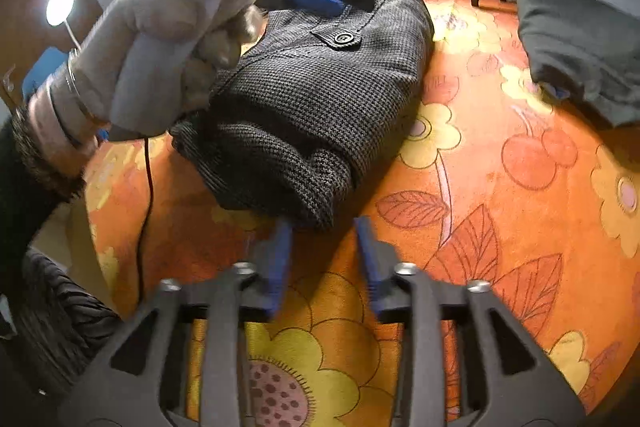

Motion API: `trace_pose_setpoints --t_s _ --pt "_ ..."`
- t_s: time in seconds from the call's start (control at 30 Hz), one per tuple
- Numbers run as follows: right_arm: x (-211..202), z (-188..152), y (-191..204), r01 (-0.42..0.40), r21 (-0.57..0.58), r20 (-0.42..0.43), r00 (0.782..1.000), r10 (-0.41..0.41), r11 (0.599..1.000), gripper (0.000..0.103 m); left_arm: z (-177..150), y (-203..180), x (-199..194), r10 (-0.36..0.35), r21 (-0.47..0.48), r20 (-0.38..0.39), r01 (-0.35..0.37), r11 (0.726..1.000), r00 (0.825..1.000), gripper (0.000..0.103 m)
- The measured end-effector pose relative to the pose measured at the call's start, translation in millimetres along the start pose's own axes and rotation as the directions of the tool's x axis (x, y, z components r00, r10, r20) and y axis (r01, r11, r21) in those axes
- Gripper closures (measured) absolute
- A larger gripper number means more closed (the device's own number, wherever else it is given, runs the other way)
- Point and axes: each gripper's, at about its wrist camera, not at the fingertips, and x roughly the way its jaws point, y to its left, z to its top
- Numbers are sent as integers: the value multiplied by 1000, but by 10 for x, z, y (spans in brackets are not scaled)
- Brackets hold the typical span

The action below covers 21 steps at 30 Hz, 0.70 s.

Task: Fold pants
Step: 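Grasp and press the folded bundle with the right gripper, then release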

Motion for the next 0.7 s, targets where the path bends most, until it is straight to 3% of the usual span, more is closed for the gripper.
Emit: trace_pose_setpoints --t_s 0.17,0.2,0.27,0.43,0.57,0.7 --pt "117 121 3 36 -4 27 999 -36 999 63 53 -135 231 -9 -1 -51 9 1000 999 65" --pt "133 139 3 30 -1 26 999 -30 1000 92 63 -118 257 -7 -8 -54 7 1000 999 65" --pt "122 158 30 23 7 22 1000 -23 1000 94 96 -57 289 17 -18 -52 -18 1000 998 65" --pt "-195 165 221 32 -42 110 994 -28 999 95 138 60 314 9 -49 -59 -11 999 998 64" --pt "-42 36 146 22 -33 50 999 -20 999 95 109 46 329 13 -41 -53 -15 999 999 64" --pt "-70 -37 202 11 -74 33 999 -8 997 95 50 -8 234 61 34 -51 -59 998 997 64"
